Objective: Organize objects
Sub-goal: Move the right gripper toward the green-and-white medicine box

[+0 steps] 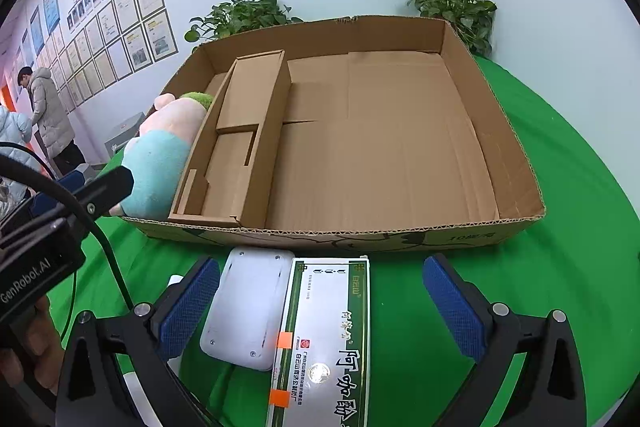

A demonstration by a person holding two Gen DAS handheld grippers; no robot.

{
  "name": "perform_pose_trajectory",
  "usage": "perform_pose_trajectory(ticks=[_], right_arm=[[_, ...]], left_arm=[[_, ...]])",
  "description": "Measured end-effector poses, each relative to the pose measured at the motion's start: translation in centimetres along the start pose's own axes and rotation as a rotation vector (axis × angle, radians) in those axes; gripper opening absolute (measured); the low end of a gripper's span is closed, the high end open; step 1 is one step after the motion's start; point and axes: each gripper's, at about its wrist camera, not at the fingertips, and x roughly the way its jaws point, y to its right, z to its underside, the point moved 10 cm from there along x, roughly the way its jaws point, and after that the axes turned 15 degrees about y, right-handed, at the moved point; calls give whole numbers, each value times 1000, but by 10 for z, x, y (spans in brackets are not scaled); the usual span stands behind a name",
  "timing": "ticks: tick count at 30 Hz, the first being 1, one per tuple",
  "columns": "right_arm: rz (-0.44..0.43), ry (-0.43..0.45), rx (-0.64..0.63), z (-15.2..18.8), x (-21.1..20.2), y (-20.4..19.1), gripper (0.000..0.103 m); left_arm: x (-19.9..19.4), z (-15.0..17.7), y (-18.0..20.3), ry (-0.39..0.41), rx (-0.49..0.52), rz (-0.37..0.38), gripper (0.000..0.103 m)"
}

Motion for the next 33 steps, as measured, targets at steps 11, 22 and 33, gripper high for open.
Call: perform_pose_trajectory(ticks=[11,22,33], right_arm=[[-1,-30,-2,4,5,-4,102],[-5,-29,1,2,9,-2,102],[0,-34,17,4,7,3,102]], left_arm=[[2,9,4,-38,-17,12,83],[4,12,6,-55,-27,34,83],[5,19,8,-80,-23,55,83]])
